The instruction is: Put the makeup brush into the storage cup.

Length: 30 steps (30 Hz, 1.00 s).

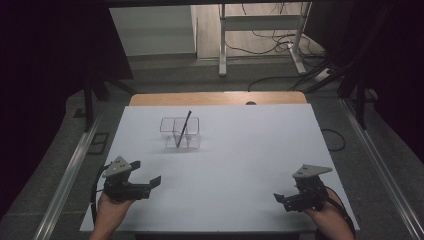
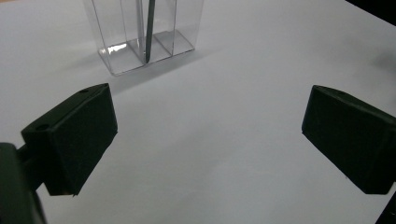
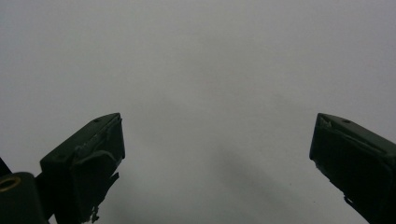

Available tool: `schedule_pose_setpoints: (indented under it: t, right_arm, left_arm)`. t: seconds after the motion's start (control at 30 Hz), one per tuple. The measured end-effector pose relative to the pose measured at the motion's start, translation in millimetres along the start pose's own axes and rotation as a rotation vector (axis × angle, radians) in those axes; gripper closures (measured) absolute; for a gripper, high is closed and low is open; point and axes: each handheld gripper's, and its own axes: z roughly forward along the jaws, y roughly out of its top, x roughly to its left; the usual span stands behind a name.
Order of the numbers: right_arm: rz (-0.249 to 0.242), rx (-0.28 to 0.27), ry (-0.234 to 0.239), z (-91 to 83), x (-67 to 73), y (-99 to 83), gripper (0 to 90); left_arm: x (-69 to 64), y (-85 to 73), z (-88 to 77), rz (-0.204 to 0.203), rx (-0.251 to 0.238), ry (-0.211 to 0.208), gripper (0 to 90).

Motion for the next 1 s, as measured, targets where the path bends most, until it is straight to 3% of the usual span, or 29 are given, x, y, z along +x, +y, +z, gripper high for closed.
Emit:
schedule_pose_setpoints:
  t: [1.0]
  right_arm:
    - [0.014,-0.007,-0.005,-0.7,-1.0,-0.2,2.4]
  left_arm:
    - [1.0,-20.1,-22.4,0.003,0.032,0.053,4.0]
